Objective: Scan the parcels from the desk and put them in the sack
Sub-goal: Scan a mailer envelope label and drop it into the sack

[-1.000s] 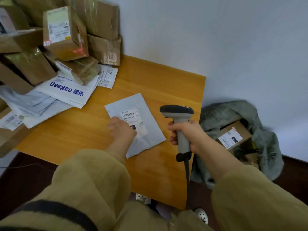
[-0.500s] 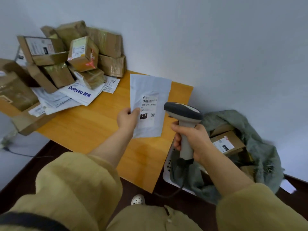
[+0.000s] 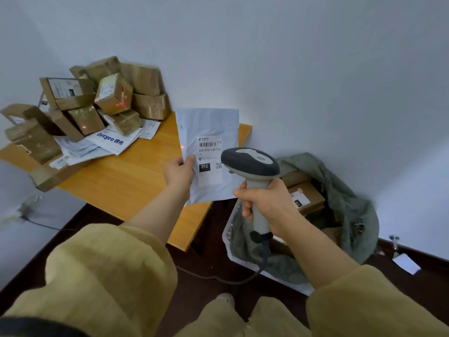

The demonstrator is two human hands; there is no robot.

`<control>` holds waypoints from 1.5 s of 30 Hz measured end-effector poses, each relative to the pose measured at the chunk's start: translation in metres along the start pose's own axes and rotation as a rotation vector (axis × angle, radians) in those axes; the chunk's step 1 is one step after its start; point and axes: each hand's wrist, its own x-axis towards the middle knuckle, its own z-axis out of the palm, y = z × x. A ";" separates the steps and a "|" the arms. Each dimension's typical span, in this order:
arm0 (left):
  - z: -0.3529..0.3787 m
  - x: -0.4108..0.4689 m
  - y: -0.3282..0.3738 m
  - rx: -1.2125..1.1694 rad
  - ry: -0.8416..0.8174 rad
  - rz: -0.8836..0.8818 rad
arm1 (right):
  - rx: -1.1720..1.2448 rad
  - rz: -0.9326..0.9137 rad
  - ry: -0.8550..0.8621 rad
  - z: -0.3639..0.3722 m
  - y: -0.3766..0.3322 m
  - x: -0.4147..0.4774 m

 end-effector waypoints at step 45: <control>0.105 0.009 -0.016 -0.123 -0.257 -0.296 | -0.006 0.098 0.433 -0.094 0.025 0.036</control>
